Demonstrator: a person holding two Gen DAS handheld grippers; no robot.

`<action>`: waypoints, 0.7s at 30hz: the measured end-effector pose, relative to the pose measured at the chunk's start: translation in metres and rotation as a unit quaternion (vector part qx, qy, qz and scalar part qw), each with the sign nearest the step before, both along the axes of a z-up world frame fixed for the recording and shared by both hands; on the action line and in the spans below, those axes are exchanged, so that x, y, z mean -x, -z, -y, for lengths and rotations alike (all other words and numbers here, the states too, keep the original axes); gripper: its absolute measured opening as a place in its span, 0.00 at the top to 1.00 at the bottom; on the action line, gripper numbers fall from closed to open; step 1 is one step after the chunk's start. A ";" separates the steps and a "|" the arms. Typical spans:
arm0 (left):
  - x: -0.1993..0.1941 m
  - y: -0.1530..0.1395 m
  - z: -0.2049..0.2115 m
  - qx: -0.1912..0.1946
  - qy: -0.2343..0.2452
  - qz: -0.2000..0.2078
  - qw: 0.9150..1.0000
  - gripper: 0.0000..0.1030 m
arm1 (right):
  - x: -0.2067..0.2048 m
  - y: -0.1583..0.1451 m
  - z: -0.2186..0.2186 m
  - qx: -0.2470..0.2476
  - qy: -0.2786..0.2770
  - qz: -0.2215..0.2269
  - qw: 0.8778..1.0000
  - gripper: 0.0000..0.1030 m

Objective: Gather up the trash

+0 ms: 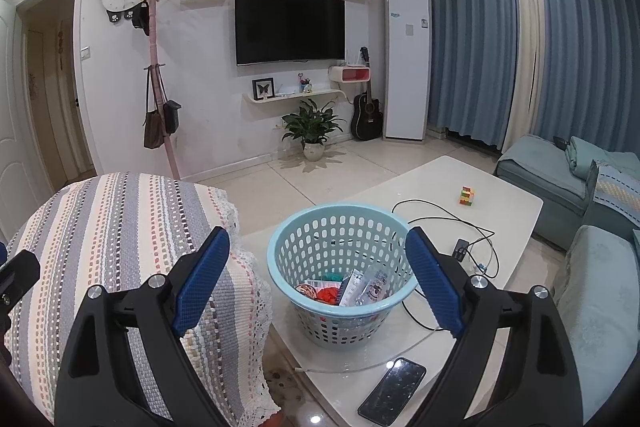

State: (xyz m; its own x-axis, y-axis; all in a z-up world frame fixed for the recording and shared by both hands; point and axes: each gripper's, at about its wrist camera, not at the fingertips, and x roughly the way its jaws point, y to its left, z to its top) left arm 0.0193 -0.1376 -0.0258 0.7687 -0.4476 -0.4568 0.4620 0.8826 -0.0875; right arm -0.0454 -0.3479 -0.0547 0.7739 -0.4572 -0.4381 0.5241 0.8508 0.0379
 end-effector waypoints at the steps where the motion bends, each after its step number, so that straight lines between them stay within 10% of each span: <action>1: 0.000 0.000 -0.001 0.000 0.000 0.000 1.000 0.07 | 0.000 0.000 0.000 0.000 0.000 0.000 1.000 0.17; 21: 0.003 -0.002 -0.007 0.005 -0.004 0.001 1.000 0.07 | 0.001 -0.003 -0.007 0.003 -0.005 0.002 1.000 0.17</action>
